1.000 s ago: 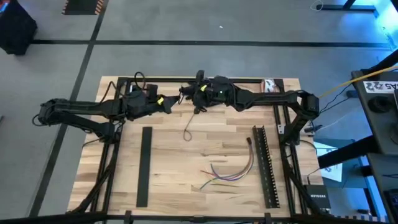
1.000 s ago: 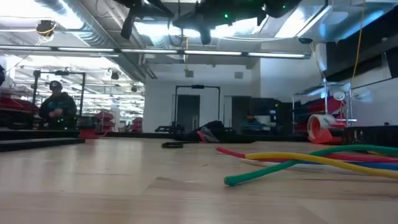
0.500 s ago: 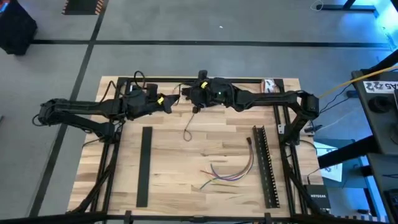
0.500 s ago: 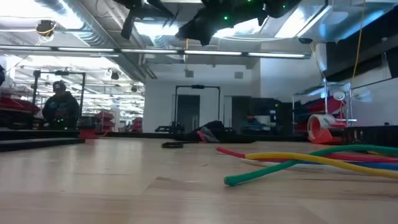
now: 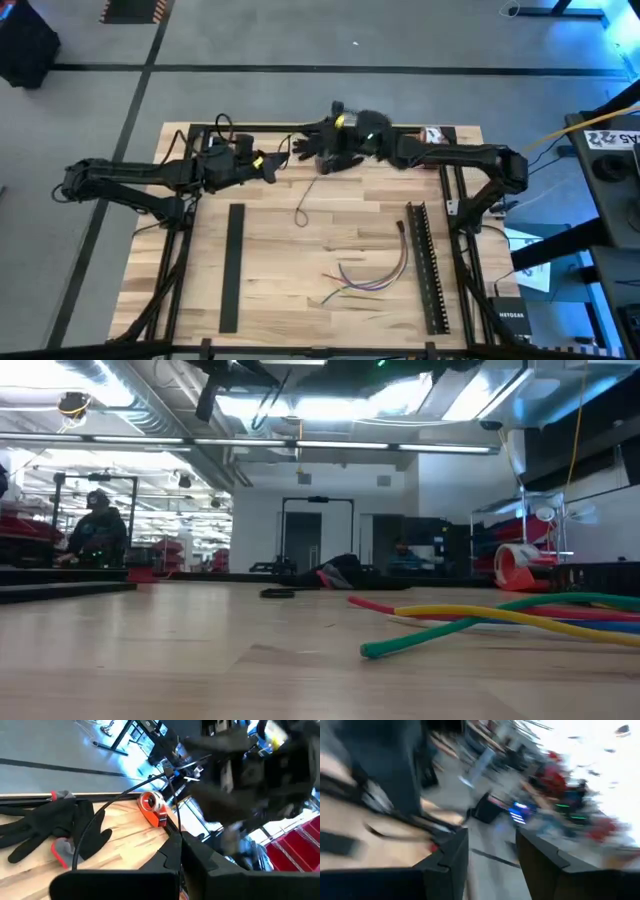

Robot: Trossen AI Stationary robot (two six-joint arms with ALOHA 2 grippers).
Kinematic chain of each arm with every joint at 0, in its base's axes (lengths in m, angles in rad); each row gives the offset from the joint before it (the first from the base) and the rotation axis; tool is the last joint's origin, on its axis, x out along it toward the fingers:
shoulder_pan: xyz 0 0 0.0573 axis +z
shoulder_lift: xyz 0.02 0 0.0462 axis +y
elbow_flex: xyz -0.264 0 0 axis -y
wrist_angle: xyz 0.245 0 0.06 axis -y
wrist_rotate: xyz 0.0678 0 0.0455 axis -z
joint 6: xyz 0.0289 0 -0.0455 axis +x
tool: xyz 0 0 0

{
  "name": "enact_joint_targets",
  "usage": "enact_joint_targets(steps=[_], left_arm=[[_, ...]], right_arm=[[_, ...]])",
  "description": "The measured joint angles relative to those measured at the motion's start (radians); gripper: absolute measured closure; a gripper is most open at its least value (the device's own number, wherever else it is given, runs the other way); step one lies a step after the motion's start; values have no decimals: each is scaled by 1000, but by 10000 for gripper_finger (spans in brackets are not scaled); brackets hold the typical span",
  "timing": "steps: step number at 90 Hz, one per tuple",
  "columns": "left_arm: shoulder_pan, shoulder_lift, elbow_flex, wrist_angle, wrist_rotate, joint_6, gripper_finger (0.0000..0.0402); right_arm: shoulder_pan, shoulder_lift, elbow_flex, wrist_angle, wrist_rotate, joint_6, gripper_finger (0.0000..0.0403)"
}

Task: Ziptie cables
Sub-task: Insert the black zip tie into the locking head

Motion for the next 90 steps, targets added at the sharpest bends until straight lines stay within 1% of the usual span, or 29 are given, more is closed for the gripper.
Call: enact_joint_targets(steps=[5,12,19,26,33,46,54,78,90], left_arm=[[-5,0,0,26,1,21,401],[-8,0,0,66,1,42,401],[-8,0,0,94,2,61,401],[-8,0,0,108,3,79,401],[-8,-1,0,106,8,93,401],[-9,-1,0,108,10,102,401],[-14,-1,0,108,10,104,401],[-29,-1,0,110,13,107,402],[-43,-1,0,110,15,135,401]], right_arm=[[-36,-9,0,14,-120,133,246],[-65,-7,0,51,-234,275,246],[-65,14,1,84,-298,332,246],[-51,40,-1,103,-335,361,246],[-31,54,-1,160,-320,387,246],[5,72,1,262,-177,359,246],[10,89,-1,264,-135,332,246],[7,87,-1,289,-125,330,246],[7,87,-1,303,-125,329,246]])
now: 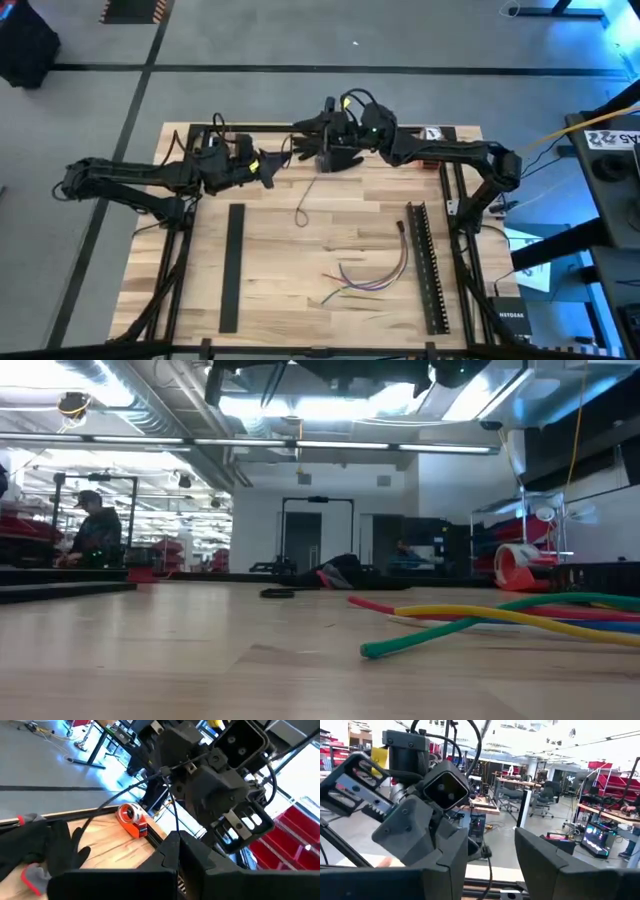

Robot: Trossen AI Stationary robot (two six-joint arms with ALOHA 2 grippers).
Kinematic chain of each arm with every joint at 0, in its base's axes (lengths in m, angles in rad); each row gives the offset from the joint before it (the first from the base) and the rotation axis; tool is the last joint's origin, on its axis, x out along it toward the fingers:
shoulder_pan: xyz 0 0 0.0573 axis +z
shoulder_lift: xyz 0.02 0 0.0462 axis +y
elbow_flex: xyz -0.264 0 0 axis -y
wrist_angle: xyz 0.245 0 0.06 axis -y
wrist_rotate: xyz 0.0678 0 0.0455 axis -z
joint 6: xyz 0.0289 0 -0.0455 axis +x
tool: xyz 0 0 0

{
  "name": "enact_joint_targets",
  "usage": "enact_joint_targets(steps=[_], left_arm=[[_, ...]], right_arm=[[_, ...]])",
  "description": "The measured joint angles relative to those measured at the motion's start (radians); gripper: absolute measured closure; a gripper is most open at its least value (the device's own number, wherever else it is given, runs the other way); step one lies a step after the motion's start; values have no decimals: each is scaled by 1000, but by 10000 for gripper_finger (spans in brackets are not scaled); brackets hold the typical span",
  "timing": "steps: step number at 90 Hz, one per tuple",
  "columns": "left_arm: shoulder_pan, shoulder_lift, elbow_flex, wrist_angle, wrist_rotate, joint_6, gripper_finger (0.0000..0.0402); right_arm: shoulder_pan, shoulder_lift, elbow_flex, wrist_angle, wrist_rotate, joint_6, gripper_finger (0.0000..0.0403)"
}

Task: Ziptie cables
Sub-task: Insert the black zip tie into the locking head

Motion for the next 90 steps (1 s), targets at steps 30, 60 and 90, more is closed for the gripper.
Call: enact_joint_targets(steps=[30,60,90], left_arm=[[-6,0,0,0,0,38,401],[-11,0,0,52,52,26,401],[-24,1,0,49,56,38,401]], right_arm=[[0,-27,1,11,-16,46,246],[1,-27,1,-2,-154,105,246],[22,-15,1,3,-117,36,301]])
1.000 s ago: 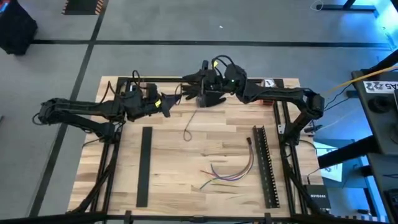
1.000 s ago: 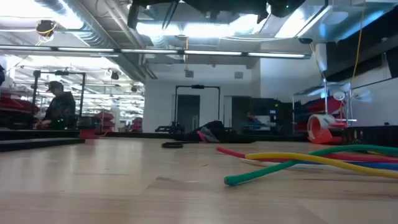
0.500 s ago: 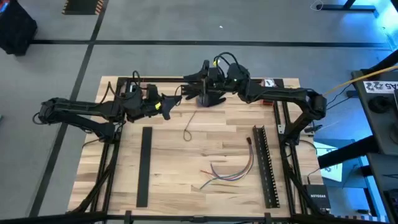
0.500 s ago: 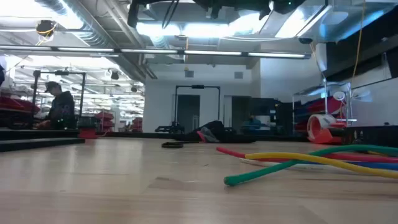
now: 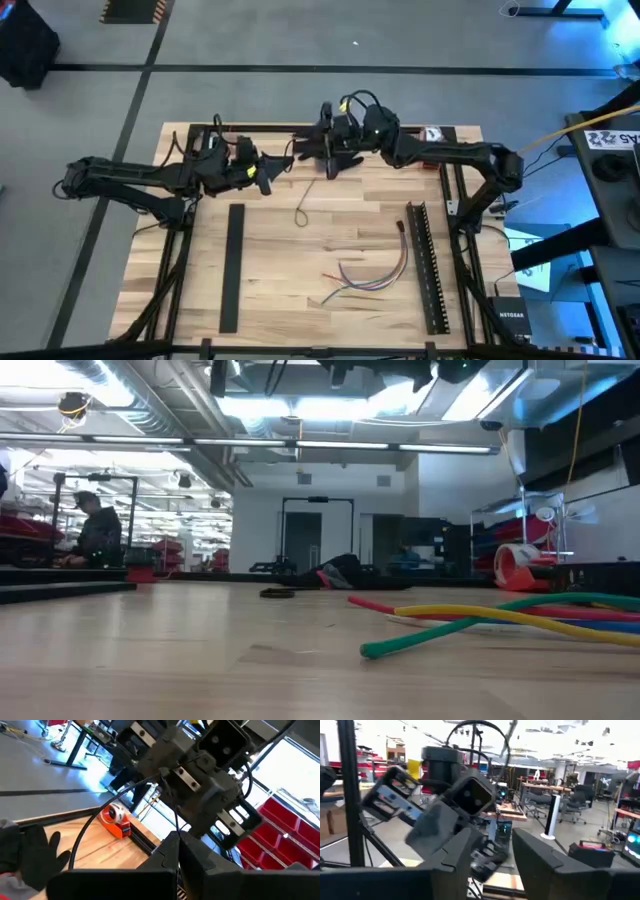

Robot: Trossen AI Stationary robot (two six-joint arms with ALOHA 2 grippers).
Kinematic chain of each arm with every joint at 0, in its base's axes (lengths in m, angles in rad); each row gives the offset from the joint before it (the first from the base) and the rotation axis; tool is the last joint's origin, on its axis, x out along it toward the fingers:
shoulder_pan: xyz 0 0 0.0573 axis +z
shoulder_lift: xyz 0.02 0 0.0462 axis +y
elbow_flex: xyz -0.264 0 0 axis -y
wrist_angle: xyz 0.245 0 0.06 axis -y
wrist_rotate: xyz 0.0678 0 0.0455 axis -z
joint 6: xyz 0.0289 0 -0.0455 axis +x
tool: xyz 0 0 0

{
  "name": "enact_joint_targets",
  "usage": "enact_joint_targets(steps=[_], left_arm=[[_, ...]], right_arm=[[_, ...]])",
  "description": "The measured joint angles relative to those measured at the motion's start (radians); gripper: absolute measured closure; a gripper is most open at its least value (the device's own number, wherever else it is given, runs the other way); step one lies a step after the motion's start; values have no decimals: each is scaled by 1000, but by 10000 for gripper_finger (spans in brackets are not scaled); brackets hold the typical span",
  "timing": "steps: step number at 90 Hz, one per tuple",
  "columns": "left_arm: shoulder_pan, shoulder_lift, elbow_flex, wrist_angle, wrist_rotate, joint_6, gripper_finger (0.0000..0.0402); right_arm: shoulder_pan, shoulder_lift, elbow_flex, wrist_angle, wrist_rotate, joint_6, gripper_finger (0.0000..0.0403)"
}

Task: Ziptie cables
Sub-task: Insert the black zip tie into the locking head

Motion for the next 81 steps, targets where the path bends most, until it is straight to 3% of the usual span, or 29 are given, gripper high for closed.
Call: enact_joint_targets(steps=[10,16,35,68,81], left_arm=[[0,0,0,-1,0,8,401],[0,0,0,-7,-2,23,402],[-8,-1,1,-85,-7,49,401],[-8,-1,-49,-283,-20,-90,401],[-13,-1,-55,-370,-20,-137,401]], right_arm=[[-3,0,0,2,2,-4,372],[-4,0,0,-6,8,-8,393],[-13,-46,0,-87,23,-60,401],[-30,-101,122,-446,68,-218,402],[-29,-108,153,-495,87,-244,403]])
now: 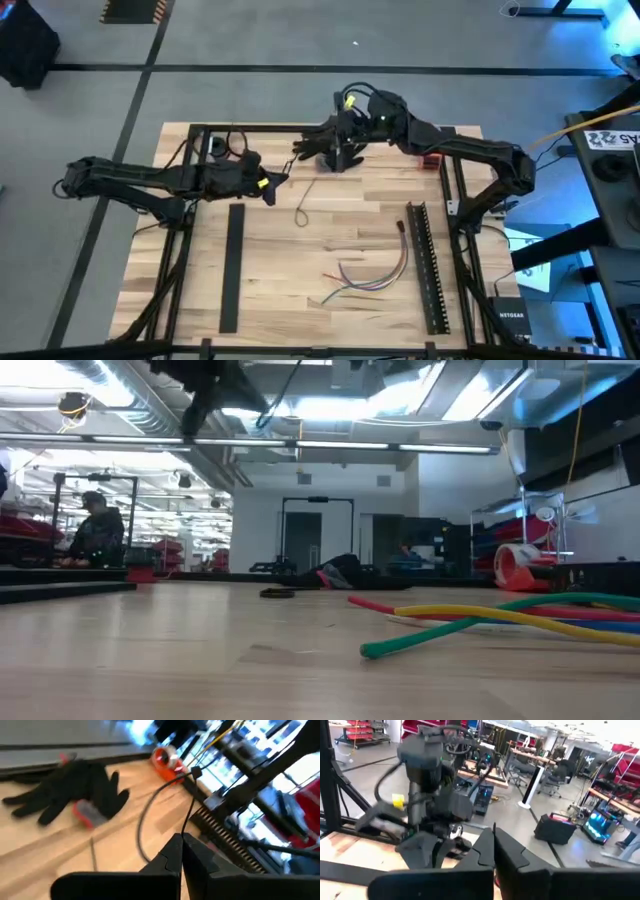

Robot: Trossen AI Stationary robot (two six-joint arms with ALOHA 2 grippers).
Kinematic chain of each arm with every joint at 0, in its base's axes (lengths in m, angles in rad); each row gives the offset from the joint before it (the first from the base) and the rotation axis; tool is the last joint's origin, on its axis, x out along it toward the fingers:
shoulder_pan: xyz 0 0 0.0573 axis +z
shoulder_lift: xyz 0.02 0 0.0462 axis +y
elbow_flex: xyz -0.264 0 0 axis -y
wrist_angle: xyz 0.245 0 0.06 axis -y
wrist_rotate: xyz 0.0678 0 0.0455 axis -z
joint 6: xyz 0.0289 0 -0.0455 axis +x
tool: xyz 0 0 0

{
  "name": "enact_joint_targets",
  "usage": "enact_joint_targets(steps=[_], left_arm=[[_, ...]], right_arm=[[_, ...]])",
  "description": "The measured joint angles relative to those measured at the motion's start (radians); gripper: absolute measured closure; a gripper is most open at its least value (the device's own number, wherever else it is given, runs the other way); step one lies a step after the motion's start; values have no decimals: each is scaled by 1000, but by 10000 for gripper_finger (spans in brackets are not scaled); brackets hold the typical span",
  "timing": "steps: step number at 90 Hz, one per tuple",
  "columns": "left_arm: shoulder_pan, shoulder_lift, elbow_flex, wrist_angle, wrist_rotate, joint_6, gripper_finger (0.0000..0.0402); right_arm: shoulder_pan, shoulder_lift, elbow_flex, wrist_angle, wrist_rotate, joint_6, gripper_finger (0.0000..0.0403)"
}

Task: Ziptie cables
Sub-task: Insert the black zip tie into the locking head

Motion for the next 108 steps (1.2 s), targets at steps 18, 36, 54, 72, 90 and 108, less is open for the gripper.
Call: enact_joint_targets(steps=[18,36,54,72,90,108], left_arm=[[1,0,0,-98,-2,-44,401],[0,2,0,-88,1,1,401],[0,2,-2,-125,6,65,401],[-3,7,-2,-236,3,74,401],[-34,71,-2,-326,2,61,401],[-76,196,-2,-335,2,6,401]], right_arm=[[0,1,17,-59,62,-33,403],[0,1,22,-76,99,36,401],[-1,-6,108,-431,170,162,358],[13,-19,264,-880,330,158,301],[29,-29,224,-1001,385,335,285],[123,-27,59,-962,544,375,285]])
